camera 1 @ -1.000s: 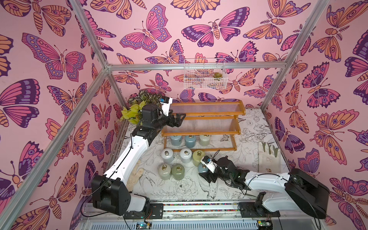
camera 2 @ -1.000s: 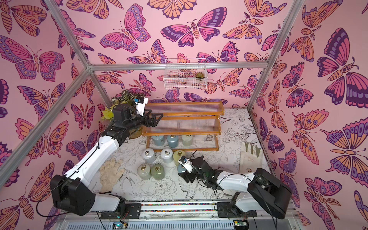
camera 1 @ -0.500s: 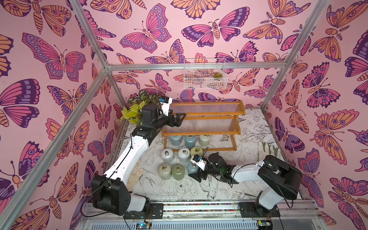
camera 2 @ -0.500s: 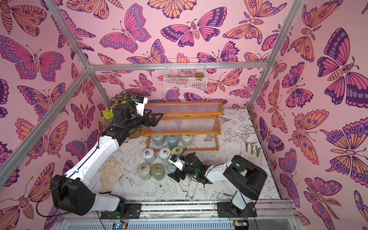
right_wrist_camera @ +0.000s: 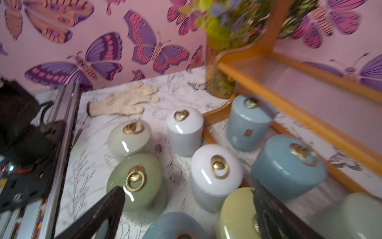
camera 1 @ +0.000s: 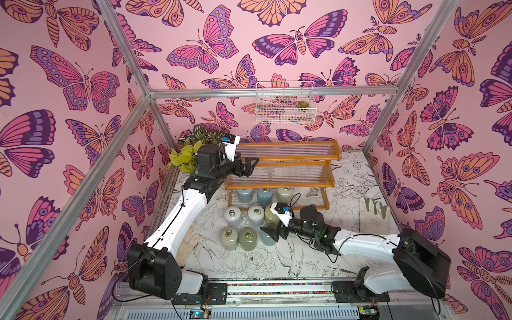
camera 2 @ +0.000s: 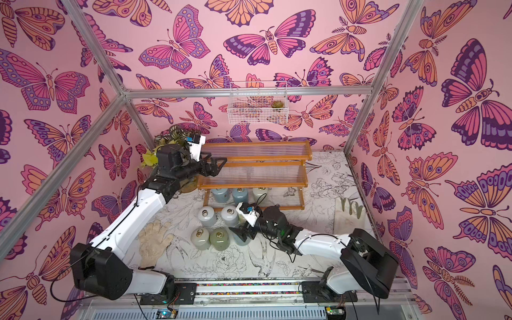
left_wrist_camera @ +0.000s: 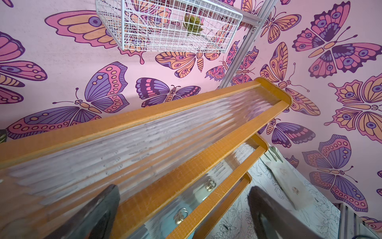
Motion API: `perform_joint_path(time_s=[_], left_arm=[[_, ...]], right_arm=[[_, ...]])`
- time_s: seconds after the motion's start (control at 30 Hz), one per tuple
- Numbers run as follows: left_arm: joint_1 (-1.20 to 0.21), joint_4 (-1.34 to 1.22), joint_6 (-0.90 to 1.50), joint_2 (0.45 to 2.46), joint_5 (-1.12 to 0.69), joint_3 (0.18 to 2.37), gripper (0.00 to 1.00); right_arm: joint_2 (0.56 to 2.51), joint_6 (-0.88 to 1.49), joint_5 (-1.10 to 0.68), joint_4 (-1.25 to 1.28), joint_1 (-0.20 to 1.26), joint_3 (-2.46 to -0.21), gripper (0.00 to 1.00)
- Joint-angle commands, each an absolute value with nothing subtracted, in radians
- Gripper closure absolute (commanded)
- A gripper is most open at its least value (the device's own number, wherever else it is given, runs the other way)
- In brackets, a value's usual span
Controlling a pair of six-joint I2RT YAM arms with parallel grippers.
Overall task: Remove the tea canisters from the shelf
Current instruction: Place the tea canister at the center of the board, then pick up the tea canister from the shelf.
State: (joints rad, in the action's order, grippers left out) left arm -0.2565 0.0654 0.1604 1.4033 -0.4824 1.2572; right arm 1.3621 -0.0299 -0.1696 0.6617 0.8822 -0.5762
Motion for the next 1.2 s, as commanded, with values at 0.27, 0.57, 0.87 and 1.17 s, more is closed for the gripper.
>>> perform_joint_path(time_s=[0.27,0.57,0.87,1.17], left_arm=[[-0.264,0.095,0.149,1.373,-0.506,1.218,0.0],[-0.262,0.095,0.143,1.357,-0.507,1.193,0.0],[-0.264,0.095,0.142,1.353,-0.507,1.19,0.0],[-0.264,0.095,0.139,1.345,-0.511,1.19,0.0]], right_arm=[[1.278,0.208,0.274,0.609,0.66,-0.459,0.01],[1.433,0.212,0.235,0.763,0.645,-0.431,0.0],[1.614,0.161,0.185,0.837,0.645,-0.552,0.01],[1.74,0.13,0.166,0.806,0.635,-0.69,0.01]])
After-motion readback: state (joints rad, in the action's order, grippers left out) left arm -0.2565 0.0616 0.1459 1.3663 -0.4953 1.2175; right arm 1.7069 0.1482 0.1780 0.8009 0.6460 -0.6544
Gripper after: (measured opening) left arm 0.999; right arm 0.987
